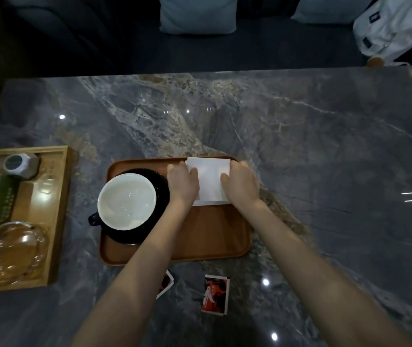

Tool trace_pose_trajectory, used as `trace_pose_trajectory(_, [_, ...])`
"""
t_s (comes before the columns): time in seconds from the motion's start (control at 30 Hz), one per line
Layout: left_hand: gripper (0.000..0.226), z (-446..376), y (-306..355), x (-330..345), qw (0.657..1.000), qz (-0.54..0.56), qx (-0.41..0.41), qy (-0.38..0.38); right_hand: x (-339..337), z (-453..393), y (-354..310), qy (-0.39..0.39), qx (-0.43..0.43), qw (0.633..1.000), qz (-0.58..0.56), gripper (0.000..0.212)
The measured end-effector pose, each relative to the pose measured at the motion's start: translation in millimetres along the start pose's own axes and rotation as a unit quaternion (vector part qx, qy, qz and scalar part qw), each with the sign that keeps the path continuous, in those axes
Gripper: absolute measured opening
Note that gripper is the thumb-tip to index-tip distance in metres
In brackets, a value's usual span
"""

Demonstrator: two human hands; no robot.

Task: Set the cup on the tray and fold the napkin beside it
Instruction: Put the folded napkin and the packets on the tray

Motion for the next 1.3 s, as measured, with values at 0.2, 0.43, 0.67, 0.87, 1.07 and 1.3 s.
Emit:
trace_pose_trajectory(0.2, [0.05, 43.8, -2.5, -11.4, 0.998, 0.009, 0.067, -0.02, -15.0, 27.2, 5.6, -0.042, -0.053, 0.997, -0.032, 0.025])
trace_pose_trajectory(0.43, [0.028, 110.7, -33.3, -34.0, 0.977, -0.04, 0.208, -0.016, -28.1, 110.2, 12.6, -0.075, -0.168, 0.983, -0.019, 0.027])
trace_pose_trajectory(0.67, [0.033, 176.2, -96.0, -33.5, 0.975, -0.065, 0.199, 0.072, 15.1, 182.8, 35.6, -0.187, -0.288, 0.934, 0.094, 0.044])
trace_pose_trajectory(0.87, [0.036, 200.3, -144.8, -12.3, 0.978, -0.125, 0.12, 0.114, 44.0, 203.3, 50.3, -0.255, -0.293, 0.895, 0.219, 0.065])
trace_pose_trajectory(1.07, [0.041, 205.8, -153.0, -0.7, 0.983, -0.159, 0.027, 0.086, 48.6, 206.7, 45.9, -0.214, -0.296, 0.907, 0.21, 0.061])
trace_pose_trajectory(1.3, [0.031, 207.3, -155.4, -5.7, 0.988, -0.091, 0.022, 0.119, 50.8, 206.6, 45.3, -0.204, -0.274, 0.92, 0.192, 0.054])
Point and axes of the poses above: each hand's wrist, its own z-axis away from the middle knuckle, its own x-axis out of the palm, y = z × x, the point moved 5 cm from there along -z, towards the middle knuckle, and after that the axes turned 8 degrees about -z, right-handed, at the moved point
